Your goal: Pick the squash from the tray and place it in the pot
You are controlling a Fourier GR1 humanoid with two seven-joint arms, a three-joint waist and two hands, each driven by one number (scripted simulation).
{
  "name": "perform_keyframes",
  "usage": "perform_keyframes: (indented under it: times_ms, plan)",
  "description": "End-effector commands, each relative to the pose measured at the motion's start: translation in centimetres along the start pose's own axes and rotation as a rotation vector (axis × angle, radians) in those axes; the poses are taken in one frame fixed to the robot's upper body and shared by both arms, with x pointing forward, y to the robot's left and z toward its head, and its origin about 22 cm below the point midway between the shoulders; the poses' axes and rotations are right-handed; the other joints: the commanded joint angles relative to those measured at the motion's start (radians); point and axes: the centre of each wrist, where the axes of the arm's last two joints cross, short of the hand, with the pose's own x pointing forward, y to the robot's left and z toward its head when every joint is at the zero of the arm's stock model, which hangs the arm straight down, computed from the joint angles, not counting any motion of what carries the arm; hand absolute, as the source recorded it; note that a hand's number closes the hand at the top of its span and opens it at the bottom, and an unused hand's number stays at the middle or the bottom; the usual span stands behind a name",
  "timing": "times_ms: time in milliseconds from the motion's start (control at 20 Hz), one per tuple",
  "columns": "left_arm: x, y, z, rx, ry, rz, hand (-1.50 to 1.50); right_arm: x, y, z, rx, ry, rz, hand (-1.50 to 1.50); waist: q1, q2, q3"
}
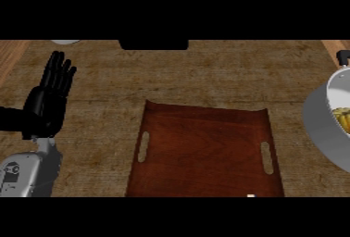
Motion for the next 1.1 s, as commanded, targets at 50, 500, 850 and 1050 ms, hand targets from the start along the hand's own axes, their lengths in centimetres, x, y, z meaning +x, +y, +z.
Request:
perform_keyframes:
  times_ms: [50, 500, 850, 1050]
  plan:
    - [-0.2, -1.2, 0.1, 0.017, -0.019, -0.002, 0.00, -0.1, -3.2, -0.1, -0.096, 0.043, -0.178, -1.50, 0.003, 0.003, 0.001]
    - [-1.0, 0.4, -0.8, -0.009, -0.006, -0.002, 0.00, -1.6, -8.5, 3.6, -0.249, -0.013, -0.346, -1.50, 0.009, 0.012, 0.004]
    - [0.0, -2.1, -0.2, -0.024, -0.017, 0.013, 0.00, -1.4, -12.5, 6.6, -0.317, 0.012, -0.336, -1.50, 0.021, 0.015, 0.009]
    - [-0.4, 1.1, 0.6, 0.001, -0.004, 0.012, 0.00, -2.5, -13.4, 10.0, -0.317, 0.009, -0.342, -1.50, 0.014, 0.011, 0.010]
